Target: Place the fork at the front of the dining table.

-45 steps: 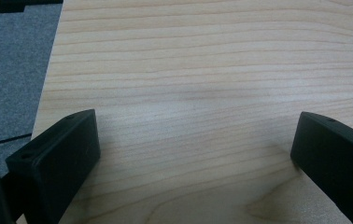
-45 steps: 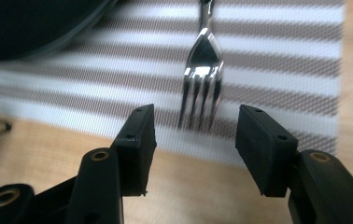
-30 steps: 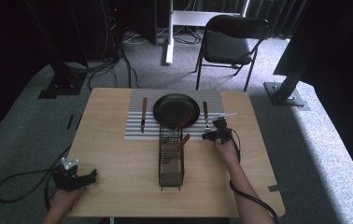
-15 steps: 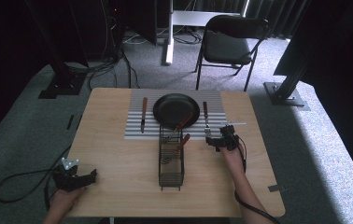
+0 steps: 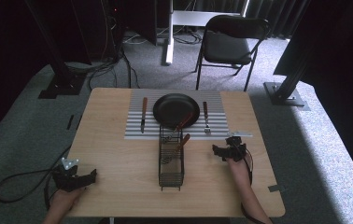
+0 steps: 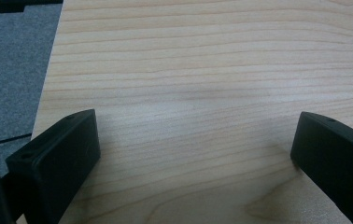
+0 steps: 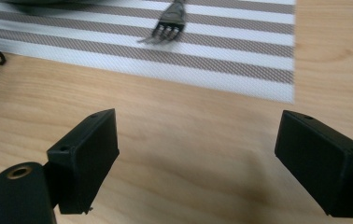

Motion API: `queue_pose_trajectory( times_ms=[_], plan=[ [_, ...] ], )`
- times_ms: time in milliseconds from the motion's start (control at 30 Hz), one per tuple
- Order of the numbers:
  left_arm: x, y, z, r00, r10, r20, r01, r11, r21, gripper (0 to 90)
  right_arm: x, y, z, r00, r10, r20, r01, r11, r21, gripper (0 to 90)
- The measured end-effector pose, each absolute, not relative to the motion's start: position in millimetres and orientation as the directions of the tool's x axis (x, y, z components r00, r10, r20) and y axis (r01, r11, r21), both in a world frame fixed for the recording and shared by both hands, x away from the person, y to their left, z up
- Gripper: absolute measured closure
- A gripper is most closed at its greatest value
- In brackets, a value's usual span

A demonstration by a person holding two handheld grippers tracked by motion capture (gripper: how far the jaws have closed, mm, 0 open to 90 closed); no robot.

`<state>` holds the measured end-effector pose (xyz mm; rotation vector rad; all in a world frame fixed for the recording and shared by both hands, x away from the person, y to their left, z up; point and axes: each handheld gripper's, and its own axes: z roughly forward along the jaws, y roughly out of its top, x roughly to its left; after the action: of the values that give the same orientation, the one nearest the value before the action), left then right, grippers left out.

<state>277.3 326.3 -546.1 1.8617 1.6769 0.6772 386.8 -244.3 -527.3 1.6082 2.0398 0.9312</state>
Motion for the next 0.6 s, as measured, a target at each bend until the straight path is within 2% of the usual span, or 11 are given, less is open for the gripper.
queue_pose_trajectory(
  times_ms=[300,333,600],
  plan=[
    [277,326,-546,0.099,0.995,0.011,0.724,-0.08,0.685,1.1,363,-257,-537,-0.24,0.967,0.082,0.701,0.114,0.704,12.9],
    [277,326,-546,0.099,0.995,0.011,0.724,-0.08,0.685,1.1,351,-262,-538,-0.222,0.972,0.081,0.686,0.096,0.722,12.9],
    [277,326,-546,0.1,0.995,0.012,0.724,-0.08,0.685,1.1,320,-279,-539,-0.181,0.981,0.067,0.658,0.071,0.75,12.7]
  ],
)
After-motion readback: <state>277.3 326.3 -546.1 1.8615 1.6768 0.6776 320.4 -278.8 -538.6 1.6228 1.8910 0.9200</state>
